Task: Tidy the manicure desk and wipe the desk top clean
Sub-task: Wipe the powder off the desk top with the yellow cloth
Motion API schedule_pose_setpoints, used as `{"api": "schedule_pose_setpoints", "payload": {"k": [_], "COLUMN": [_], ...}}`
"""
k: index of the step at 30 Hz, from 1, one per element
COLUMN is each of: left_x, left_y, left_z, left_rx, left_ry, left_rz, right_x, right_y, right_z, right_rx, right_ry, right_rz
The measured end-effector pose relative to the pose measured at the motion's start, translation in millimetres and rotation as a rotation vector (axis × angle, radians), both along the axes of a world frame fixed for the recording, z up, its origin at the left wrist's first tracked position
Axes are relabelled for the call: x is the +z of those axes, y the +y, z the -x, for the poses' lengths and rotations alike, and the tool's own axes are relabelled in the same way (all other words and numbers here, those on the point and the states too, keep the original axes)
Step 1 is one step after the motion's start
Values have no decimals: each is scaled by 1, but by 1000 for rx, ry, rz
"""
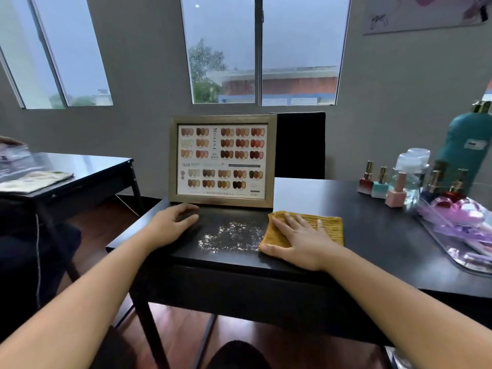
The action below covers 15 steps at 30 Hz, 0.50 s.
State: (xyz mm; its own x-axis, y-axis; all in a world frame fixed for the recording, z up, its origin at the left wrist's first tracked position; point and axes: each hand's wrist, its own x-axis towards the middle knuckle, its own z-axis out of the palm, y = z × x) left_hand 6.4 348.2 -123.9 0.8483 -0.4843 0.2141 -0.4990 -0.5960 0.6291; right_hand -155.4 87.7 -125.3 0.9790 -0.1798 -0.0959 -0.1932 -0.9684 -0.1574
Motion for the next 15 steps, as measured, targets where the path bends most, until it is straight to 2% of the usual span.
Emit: {"api": "schedule_pose_setpoints", "payload": {"k": [3,7,9,12,13,15], "left_x": [-9,-16,-19,-20,-20,-20], "left_y": [8,8,9,9,9,8], "left_z": [-9,-14,-15,-18,-18,-18], "left_rx": [37,26,27,24,23,24], "left_ry": [-34,-73,-78,-87,-87,-83], "left_rz": [-56,-89,-85,-94,-93,-88], "right_x": [-6,-5,-2,5,7,9], "right_y": [2,2,1,5,10,22], "right_z": [-3,-8,-8,-8,-10,-17], "right_rx": [-97,-95,-90,-135,-151,-161], "right_ry": [-14,-75,-163,-294,-302,-261], "right_rz": [27,21,-69,-353,-400,-371]}}
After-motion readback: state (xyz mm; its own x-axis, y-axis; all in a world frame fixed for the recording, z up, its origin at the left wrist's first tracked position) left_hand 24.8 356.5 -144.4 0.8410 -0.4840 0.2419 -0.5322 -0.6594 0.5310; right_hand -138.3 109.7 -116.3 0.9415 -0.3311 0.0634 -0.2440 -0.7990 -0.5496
